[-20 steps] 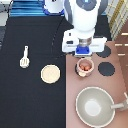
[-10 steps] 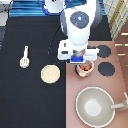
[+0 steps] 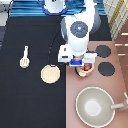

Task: Take the lid off the pot, put the pot on the plate, and use the tool to push the pot to the front of the table.

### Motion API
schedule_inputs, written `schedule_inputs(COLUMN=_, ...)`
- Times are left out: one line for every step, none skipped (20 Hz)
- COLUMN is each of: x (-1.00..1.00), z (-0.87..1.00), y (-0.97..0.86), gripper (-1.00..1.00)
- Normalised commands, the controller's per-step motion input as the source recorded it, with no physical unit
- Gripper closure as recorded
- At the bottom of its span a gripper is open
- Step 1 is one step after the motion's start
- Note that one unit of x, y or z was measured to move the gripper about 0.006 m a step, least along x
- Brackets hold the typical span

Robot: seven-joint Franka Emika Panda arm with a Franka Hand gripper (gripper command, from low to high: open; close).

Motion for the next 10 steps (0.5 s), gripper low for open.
schedule_inputs(x=0.19, z=-0.15, y=0.00, gripper=-1.00)
schedule_inputs(x=0.19, z=-0.13, y=0.00, gripper=-1.00)
schedule_inputs(x=0.18, z=-0.09, y=0.00, gripper=1.00)
schedule_inputs(x=0.17, z=-0.04, y=0.01, gripper=1.00)
schedule_inputs(x=0.16, z=-0.01, y=0.03, gripper=1.00)
schedule_inputs(x=0.15, z=0.00, y=0.05, gripper=1.00)
schedule_inputs(x=0.13, z=0.00, y=0.06, gripper=1.00)
schedule_inputs(x=0.11, z=0.00, y=0.06, gripper=1.00)
schedule_inputs(x=0.12, z=0.00, y=0.06, gripper=1.00)
schedule_inputs(x=0.10, z=0.00, y=0.07, gripper=1.00)
